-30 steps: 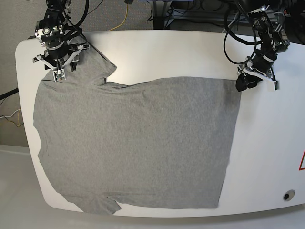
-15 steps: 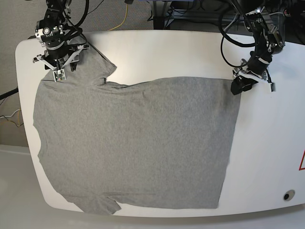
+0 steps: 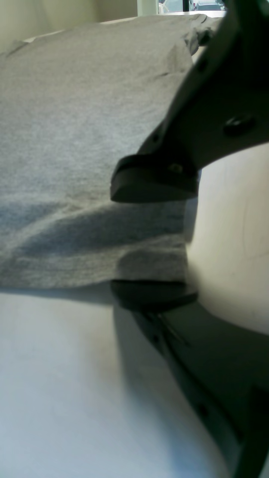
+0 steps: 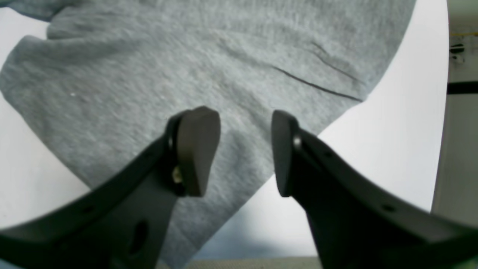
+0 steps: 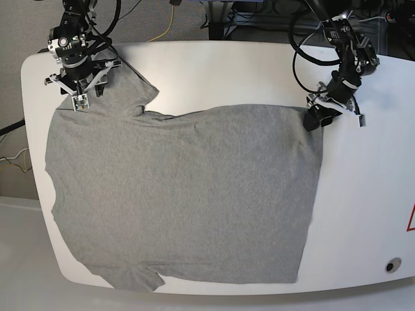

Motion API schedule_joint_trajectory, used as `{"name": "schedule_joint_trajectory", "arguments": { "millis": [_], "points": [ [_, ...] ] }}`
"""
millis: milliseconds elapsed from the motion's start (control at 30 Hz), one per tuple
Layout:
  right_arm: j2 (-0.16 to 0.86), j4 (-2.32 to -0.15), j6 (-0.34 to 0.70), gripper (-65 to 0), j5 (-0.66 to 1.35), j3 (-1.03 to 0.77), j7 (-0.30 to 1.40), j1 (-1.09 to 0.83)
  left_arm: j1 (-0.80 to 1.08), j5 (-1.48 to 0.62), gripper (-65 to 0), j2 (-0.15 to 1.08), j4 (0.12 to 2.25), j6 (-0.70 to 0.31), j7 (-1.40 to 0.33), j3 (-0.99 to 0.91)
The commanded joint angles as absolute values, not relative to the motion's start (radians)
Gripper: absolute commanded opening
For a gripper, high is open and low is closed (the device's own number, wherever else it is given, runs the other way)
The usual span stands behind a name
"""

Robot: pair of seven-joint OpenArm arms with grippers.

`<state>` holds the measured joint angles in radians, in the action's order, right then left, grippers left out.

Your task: Fold the T-shirt properly

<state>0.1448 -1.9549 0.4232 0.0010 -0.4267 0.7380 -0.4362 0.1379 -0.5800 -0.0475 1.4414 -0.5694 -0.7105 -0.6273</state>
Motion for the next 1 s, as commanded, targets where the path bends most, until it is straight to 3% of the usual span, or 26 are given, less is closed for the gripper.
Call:
{"name": "schedule_joint_trajectory", "arguments": {
  "millis": [0,700,800,900,967],
  "points": [
    [0.156,-1.971,0.421,-38.5,0.004,-0.433,0.722,-0.438,0.128,-0.582,-35.5,-0.056,1.452,-0.573,-0.71,-0.625],
    [0.157,-1.971,0.423,-38.5,0.004,-0.433,0.722,-0.452,0.131,-0.587,-36.3,-0.07,1.458,-0.575,-0.71,-0.631],
    [0.157,-1.971,0.423,-38.5,0.004,-0.433,0.722,-0.452,0.133,-0.615,-43.5,-0.07,1.458,-0.575,-0.71,-0.631],
    [0.157,-1.971,0.423,-38.5,0.004,-0.433,0.722,-0.452,0.14,-0.65,-61.9,-0.068,1.458,-0.575,-0.71,-0.633],
    [0.157,-1.971,0.423,-38.5,0.004,-0.433,0.722,-0.452,0.153,-0.667,-65.0,-0.068,1.458,-0.57,-0.71,-0.627]
  ]
}}
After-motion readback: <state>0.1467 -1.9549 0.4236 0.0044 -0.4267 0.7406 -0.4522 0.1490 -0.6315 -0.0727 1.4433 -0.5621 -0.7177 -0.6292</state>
